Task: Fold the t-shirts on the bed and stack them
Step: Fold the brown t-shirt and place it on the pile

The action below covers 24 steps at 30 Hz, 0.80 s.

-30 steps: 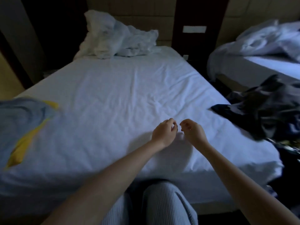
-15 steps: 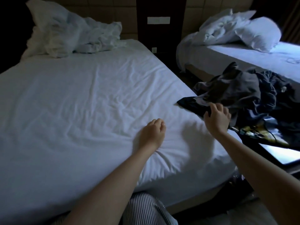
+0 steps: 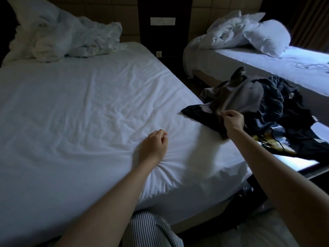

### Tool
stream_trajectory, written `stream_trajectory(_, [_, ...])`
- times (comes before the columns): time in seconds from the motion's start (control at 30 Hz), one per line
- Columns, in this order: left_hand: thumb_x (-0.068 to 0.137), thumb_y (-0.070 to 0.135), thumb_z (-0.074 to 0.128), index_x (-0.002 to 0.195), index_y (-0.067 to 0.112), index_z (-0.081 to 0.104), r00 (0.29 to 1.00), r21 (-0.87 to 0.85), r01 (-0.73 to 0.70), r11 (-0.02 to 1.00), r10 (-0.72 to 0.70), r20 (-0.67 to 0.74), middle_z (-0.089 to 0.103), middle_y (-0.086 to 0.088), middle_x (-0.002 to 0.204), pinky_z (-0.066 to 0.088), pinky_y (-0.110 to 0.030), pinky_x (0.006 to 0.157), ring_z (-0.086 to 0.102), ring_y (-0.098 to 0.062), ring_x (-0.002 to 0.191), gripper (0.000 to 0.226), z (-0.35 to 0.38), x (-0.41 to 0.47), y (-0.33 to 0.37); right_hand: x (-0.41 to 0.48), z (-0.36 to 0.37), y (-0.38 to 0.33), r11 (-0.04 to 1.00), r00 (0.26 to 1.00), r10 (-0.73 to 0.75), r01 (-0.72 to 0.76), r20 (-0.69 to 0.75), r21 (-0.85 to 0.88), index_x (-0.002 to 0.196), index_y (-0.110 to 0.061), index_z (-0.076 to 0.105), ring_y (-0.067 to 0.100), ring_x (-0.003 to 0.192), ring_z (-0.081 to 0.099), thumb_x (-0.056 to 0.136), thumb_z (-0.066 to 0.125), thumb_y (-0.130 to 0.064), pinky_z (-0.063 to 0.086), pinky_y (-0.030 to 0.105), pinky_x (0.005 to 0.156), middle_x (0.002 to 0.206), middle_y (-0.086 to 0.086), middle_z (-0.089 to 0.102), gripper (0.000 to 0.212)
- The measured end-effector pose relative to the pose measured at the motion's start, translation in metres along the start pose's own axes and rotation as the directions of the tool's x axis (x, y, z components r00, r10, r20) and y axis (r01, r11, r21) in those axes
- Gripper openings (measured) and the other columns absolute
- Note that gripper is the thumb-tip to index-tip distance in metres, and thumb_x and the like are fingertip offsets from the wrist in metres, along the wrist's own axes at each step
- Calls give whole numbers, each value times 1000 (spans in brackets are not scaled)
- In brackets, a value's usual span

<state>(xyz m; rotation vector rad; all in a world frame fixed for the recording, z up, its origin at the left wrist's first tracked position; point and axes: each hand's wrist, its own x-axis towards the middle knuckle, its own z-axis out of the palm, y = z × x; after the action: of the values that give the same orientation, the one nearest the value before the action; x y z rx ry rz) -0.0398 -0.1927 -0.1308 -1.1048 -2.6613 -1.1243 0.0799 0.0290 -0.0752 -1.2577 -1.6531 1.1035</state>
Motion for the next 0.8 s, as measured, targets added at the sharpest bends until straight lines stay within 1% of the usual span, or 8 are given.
stream_trajectory(0.13, [97, 31, 39, 98, 17, 61, 997, -76, 11, 997, -5, 80, 65, -7, 101, 42, -35, 77, 57, -25, 94, 27, -3, 1, 1, -57, 15, -51, 956, 965, -77, -1, 251, 295, 88, -8, 64, 11, 52, 50, 92, 55, -7, 42, 14, 44, 61, 1, 57, 10])
stream_trajectory(0.2, [101, 31, 34, 98, 15, 60, 979, -325, 150, 934, -96, 178, 65, -6, 95, 41, -35, 77, 56, -23, 88, 31, -12, 5, 7, -95, 27, -54, 943, 898, -139, -9, 417, 333, 85, -8, 65, 5, 46, 54, 92, 54, -4, 41, 15, 41, 60, 1, 59, 13])
stream_trajectory(0.27, [102, 42, 27, 100, 10, 62, 922, -751, 385, 537, -183, 342, 65, -12, 90, 46, -34, 79, 58, -26, 85, 47, -32, 12, 19, -133, 38, -42, 954, 795, -161, -28, 586, 299, 79, -10, 66, -1, 45, 54, 91, 57, -4, 41, 13, 43, 58, -3, 60, 15])
stream_trajectory(0.33, [97, 56, 25, 90, 5, 65, 840, -817, 541, 200, -180, 512, 69, -13, 83, 51, -32, 77, 64, -24, 78, 65, -50, 24, 22, -166, 45, -33, 971, 688, -151, -32, 710, 238, 84, -8, 67, 1, 53, 57, 90, 59, -6, 45, 14, 49, 64, 0, 62, 10])
stream_trajectory(0.5, [92, 21, 61, 97, 4, 61, 790, -662, 612, 432, -289, 541, 60, -16, 94, 50, -33, 77, 61, -25, 81, 18, -58, 31, 27, -183, 35, -38, 953, 680, -186, -51, 710, 299, 89, -11, 70, 18, 79, 63, 90, 59, -10, 53, 26, 73, 87, 11, 68, 11])
stream_trajectory(0.6, [91, 18, 62, 116, 5, 63, 882, -691, 469, 550, -326, 340, 63, -12, 102, 50, -32, 88, 62, -26, 98, 29, -65, 21, 20, -175, 24, -40, 948, 781, -216, 25, 586, 316, 93, -14, 65, 16, 72, 60, 90, 55, -5, 48, 19, 61, 84, 7, 65, 14])
stream_trajectory(0.67, [93, 18, 60, 113, 11, 64, 921, -659, 390, 644, -292, 259, 63, -7, 93, 50, -21, 72, 61, -17, 86, 22, -76, 7, 11, -166, 25, -38, 961, 868, -163, 32, 469, 275, 101, -11, 59, 12, 70, 53, 90, 55, -7, 43, 17, 58, 87, 7, 60, 12])
stream_trajectory(0.8, [95, 10, 54, 117, 11, 63, 947, -624, 290, 726, -125, 295, 65, 0, 94, 49, -10, 69, 62, -4, 78, 24, -110, -24, -22, -150, 37, -31, 948, 894, 46, -180, 446, 263, 128, -7, 41, 19, 88, 50, 91, 57, -24, 43, 30, 73, 101, 6, 50, 44])
